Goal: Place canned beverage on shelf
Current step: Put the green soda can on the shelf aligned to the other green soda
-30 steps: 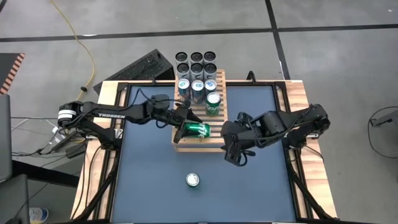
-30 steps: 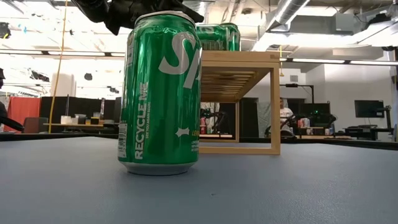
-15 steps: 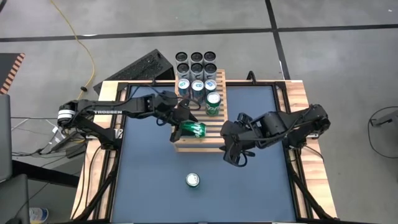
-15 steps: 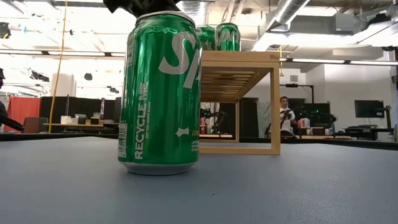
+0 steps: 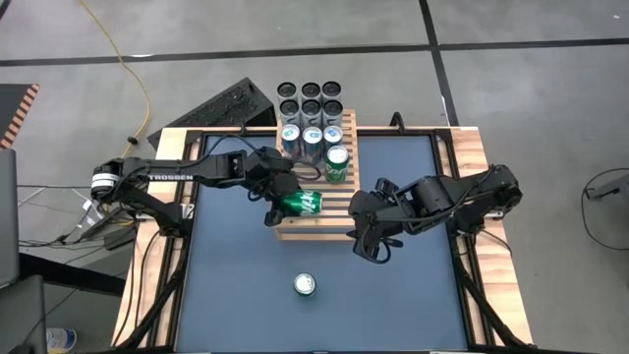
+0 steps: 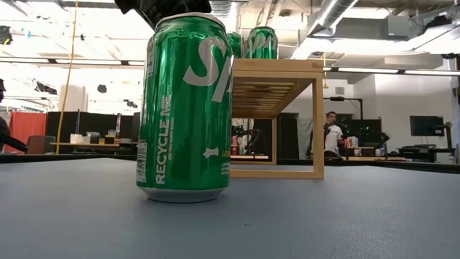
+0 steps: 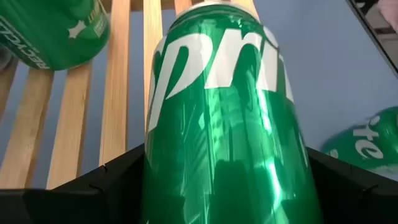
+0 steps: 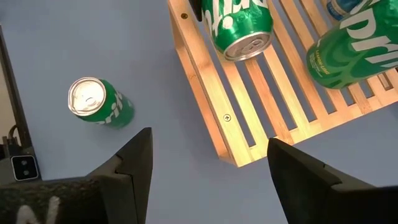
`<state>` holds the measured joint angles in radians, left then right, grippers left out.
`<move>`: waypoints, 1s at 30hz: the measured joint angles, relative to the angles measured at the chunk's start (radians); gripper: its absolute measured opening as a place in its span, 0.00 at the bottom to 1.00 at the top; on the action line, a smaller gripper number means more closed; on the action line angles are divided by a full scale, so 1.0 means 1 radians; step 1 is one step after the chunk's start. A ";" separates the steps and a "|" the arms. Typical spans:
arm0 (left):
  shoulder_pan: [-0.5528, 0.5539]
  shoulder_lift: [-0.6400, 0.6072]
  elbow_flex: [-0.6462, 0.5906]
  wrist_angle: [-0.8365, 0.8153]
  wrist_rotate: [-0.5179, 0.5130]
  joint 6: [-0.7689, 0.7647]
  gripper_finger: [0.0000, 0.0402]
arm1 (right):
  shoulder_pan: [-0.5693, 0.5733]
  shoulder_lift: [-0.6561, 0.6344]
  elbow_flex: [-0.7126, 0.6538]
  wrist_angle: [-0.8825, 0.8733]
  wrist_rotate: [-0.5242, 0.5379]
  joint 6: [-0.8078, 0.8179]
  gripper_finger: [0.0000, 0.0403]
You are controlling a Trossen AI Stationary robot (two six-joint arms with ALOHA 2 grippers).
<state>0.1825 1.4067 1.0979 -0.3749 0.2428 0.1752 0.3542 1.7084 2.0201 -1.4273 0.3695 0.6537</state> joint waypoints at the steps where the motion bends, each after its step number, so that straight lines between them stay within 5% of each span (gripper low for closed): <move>1: 0.000 0.000 0.005 -0.005 0.002 0.000 0.81 | 0.000 0.000 0.000 0.000 0.000 0.000 0.63; 10: 0.000 0.004 0.110 -0.004 0.014 -0.060 0.71 | 0.003 0.000 0.000 0.002 0.027 -0.005 0.63; 17: 0.002 -0.027 0.131 0.048 0.167 -0.171 0.73 | 0.118 -0.005 -0.028 0.087 0.411 -0.069 0.63; 23: 0.000 -0.112 0.097 0.397 0.164 -0.251 0.74 | 0.236 -0.022 -0.027 0.071 0.714 0.052 0.63; 30: -0.034 -0.152 -0.012 0.835 0.114 -0.298 0.74 | 0.229 -0.022 -0.027 0.269 0.853 -0.021 0.63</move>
<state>0.1484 1.2542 1.0862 0.4600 0.3565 -0.1223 0.5836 1.6866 1.9930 -1.1579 1.2222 0.6330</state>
